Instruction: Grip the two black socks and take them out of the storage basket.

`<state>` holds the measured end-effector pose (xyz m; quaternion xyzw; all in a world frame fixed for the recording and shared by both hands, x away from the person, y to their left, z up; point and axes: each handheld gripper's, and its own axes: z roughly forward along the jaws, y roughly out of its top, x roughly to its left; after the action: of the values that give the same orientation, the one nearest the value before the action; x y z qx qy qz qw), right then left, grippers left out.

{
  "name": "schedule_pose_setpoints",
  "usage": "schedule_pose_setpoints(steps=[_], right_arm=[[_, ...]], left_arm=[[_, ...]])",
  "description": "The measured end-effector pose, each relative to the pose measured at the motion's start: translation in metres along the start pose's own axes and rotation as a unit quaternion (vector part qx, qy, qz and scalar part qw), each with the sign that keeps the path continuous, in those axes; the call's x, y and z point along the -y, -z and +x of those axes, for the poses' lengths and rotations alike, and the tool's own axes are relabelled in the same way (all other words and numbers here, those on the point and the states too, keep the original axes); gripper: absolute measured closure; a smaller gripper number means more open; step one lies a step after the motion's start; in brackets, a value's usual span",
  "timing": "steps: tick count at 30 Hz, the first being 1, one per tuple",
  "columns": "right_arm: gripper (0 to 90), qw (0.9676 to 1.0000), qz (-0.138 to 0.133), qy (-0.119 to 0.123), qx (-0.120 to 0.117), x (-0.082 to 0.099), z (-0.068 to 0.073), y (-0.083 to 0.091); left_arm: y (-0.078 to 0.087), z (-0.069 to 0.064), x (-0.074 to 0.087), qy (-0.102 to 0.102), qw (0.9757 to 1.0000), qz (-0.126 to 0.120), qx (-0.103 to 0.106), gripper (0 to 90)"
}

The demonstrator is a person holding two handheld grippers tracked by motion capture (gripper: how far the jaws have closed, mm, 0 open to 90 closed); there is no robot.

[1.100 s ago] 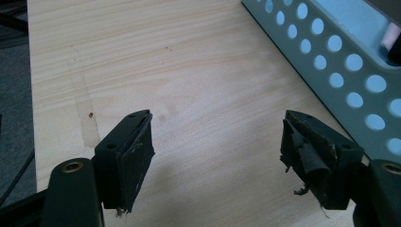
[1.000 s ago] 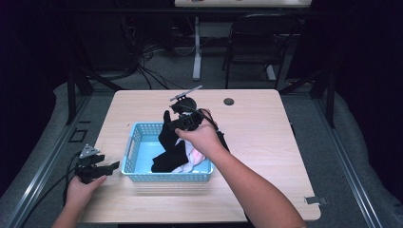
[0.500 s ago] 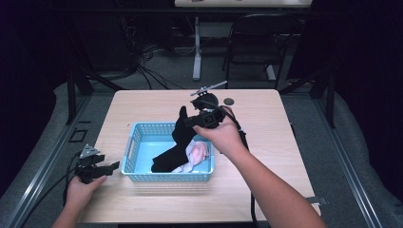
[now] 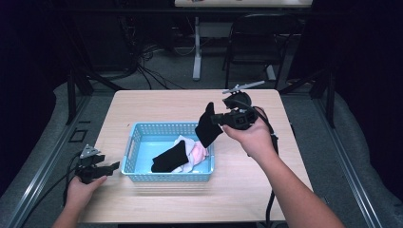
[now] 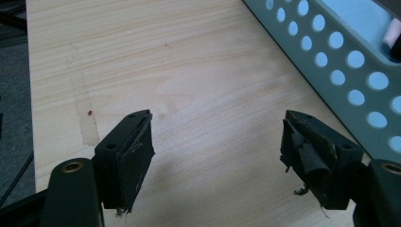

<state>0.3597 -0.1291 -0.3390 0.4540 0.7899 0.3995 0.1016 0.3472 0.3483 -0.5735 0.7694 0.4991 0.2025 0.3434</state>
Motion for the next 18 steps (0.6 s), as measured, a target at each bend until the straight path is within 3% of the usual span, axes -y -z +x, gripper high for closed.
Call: schedule_pose_setpoints(steps=[6, 18], right_arm=[[86.8, 0.9997, 0.0, -0.024, 0.001, 0.015, -0.017, 0.012], [86.9, 0.9986, -0.002, -0.05, 0.016, 0.04, -0.038, 0.011]], left_arm=[[0.0, 0.0, 0.0, 0.0, 1.0, 0.002, 0.0, 25.9], [0.0, 0.0, 0.001, -0.001, 1.0, 0.004, 0.0, 25.9]])
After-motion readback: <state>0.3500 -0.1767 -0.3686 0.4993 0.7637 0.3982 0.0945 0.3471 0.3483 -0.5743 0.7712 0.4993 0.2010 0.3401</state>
